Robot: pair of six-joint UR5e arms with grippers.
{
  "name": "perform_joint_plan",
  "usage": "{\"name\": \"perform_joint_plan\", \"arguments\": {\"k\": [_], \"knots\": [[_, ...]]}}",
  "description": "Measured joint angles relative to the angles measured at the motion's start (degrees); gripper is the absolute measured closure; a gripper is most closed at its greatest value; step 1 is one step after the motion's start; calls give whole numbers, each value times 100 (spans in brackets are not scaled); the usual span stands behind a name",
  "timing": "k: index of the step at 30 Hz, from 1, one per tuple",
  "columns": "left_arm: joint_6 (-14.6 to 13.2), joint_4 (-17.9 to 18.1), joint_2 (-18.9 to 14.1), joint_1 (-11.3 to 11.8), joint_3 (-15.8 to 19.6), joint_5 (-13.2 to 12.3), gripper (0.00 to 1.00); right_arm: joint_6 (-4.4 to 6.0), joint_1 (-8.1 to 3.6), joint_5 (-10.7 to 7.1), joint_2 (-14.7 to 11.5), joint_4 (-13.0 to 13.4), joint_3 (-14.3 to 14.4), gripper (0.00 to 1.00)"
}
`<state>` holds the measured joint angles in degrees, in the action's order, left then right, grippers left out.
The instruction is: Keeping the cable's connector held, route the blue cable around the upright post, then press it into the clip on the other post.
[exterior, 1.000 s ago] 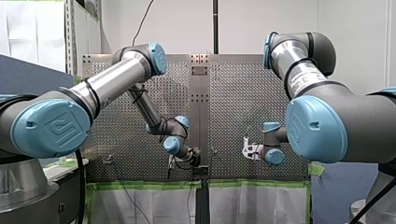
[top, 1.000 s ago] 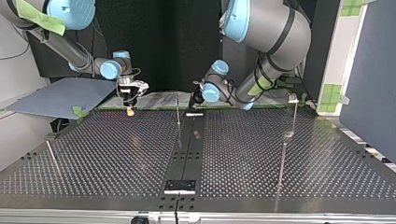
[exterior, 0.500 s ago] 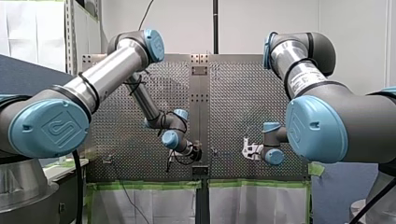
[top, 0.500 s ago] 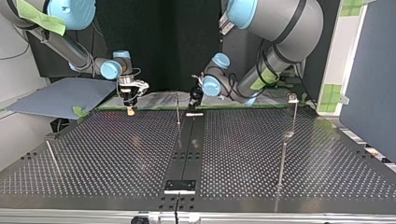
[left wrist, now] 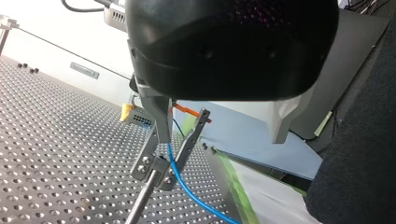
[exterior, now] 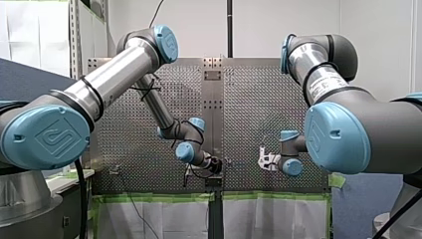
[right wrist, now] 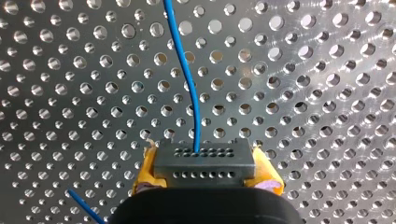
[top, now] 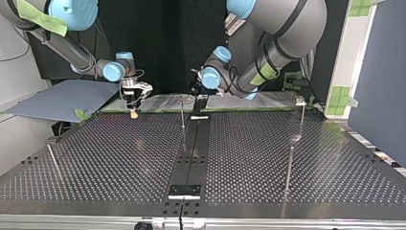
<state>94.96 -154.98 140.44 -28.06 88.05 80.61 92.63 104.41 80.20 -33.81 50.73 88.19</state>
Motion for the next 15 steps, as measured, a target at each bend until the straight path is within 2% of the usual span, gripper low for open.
{"name": "perform_joint_plan", "arguments": {"k": [7,15], "knots": [[21,152,-2,-49,0,85,0,34,-3,-3,1,0,0,100],[71,155,-4,-79,0,123,0,49,-3,-3,1,0,-1,100]]}}
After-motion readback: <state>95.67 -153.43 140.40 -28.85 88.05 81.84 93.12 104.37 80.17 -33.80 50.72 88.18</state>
